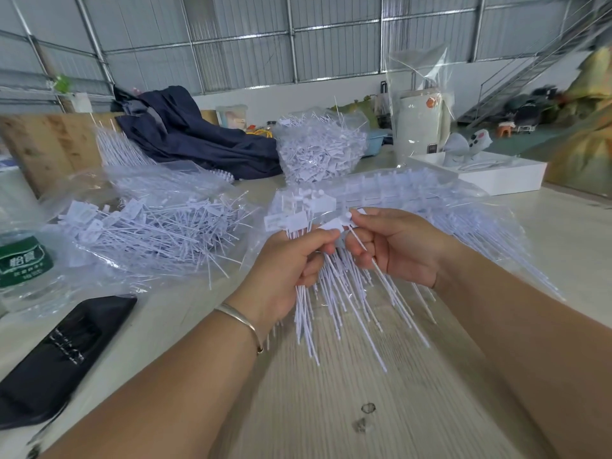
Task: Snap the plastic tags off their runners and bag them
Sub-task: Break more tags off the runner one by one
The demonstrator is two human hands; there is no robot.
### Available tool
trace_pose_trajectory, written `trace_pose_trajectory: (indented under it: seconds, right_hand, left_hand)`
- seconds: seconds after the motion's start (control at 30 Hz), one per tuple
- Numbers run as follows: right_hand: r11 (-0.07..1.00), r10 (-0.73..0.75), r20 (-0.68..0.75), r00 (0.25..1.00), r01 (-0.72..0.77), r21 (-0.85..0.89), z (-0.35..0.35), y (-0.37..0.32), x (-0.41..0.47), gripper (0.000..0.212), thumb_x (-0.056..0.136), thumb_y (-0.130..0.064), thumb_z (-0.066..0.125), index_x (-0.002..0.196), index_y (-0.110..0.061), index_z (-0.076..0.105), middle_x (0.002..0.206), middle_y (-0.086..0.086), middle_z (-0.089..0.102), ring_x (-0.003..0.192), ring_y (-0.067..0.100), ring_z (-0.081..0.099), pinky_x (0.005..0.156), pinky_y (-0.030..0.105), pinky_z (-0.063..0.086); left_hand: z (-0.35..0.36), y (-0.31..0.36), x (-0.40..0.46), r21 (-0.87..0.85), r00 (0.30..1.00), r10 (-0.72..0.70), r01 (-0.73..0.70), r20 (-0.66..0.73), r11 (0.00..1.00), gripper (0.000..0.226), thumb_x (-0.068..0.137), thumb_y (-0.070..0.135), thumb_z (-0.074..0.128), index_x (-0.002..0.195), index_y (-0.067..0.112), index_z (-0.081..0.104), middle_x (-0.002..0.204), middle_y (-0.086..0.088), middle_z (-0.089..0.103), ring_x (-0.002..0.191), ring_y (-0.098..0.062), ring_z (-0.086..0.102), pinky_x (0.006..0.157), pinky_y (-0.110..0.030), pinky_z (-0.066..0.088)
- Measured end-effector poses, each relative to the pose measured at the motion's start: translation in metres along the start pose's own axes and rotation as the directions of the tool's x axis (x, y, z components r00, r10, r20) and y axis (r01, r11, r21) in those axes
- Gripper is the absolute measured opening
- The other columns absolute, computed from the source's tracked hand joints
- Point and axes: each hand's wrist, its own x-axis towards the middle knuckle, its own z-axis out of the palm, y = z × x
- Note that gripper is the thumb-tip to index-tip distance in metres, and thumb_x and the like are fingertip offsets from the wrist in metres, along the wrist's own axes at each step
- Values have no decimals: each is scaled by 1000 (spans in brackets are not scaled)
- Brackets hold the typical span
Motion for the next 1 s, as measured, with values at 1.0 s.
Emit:
trace_pose_trajectory:
  seconds: [1.0]
  right_hand:
    - [698,-133,-290,948,-119,-706,14,12,10,36,78,-3,62,46,-13,46,52,5,44,57,21,41,58,32,32]
  left_hand:
    - [5,2,6,658,984,112,6,-136,753,24,64,8,75,52,18,57,40,12,47,31,-1,41,32,-12,25]
